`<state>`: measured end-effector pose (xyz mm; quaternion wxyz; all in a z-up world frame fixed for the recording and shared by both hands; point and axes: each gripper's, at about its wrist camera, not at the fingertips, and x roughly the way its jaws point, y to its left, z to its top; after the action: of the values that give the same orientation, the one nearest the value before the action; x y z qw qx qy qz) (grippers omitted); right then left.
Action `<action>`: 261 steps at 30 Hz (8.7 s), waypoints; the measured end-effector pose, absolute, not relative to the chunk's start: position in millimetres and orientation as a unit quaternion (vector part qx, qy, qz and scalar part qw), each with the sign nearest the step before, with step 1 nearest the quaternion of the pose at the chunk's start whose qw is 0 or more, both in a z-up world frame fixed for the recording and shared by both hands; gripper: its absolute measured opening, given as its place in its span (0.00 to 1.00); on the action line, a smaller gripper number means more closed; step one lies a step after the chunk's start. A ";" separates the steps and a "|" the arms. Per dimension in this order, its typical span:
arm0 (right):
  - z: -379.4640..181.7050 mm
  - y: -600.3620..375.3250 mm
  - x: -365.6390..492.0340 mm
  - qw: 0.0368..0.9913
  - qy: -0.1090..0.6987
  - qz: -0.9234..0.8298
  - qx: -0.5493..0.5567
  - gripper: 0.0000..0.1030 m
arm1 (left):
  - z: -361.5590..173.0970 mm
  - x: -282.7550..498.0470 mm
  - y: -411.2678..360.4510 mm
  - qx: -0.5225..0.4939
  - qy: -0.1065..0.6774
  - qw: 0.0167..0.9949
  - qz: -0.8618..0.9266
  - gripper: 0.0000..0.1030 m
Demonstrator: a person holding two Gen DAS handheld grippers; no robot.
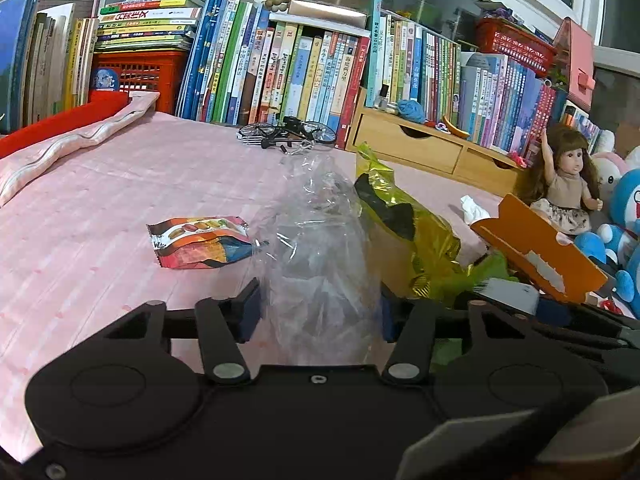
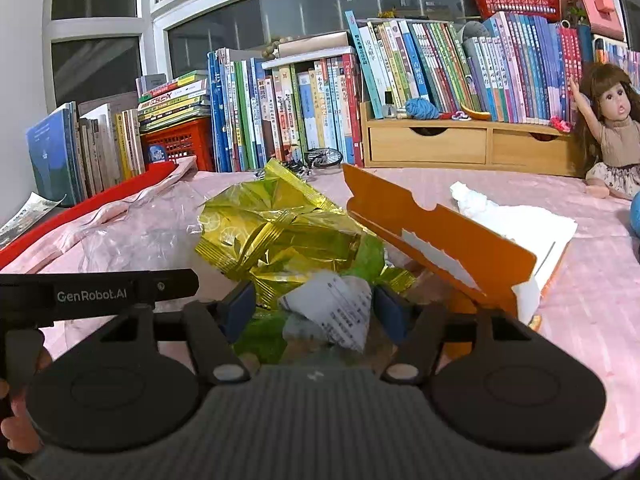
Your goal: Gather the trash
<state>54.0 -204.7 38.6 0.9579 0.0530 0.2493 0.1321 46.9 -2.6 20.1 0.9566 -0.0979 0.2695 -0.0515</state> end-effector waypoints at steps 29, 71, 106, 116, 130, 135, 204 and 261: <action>89.0 -208.5 -5.4 0.975 0.161 0.149 0.031 0.50 | 83.1 -37.8 6.5 -0.087 0.194 0.974 -0.078 0.47; 32.6 -226.6 -127.8 0.939 0.298 0.170 0.029 0.50 | 25.2 -176.7 -4.4 0.013 0.342 0.919 -0.197 0.47; -65.9 -219.4 -110.0 0.863 0.460 0.210 0.009 0.51 | -91.8 -130.3 -28.5 0.033 0.553 0.818 -0.156 0.47; -71.3 -211.4 -109.3 0.853 0.470 0.226 0.009 0.52 | -100.4 -114.4 -31.3 0.036 0.572 0.806 -0.149 0.48; -70.2 -212.6 -109.6 0.849 0.473 0.236 0.007 0.63 | -101.2 -116.7 -41.2 0.037 0.579 0.802 -0.143 0.55; -70.0 -212.4 -108.9 0.849 0.472 0.237 0.005 0.65 | -103.1 -115.2 -41.5 0.037 0.582 0.800 -0.143 0.58; 59.9 -239.5 31.1 0.978 0.181 0.053 -0.087 0.89 | 36.8 53.6 98.1 -0.171 0.269 0.947 0.046 0.80; 122.2 -277.9 18.5 0.969 0.156 0.175 0.075 0.26 | 36.7 12.4 78.0 -0.160 0.226 0.961 0.002 0.10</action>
<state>18.5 -277.9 122.2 0.9692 0.0754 0.1563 0.1747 12.4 78.0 36.7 0.9609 -0.1596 0.2261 0.0016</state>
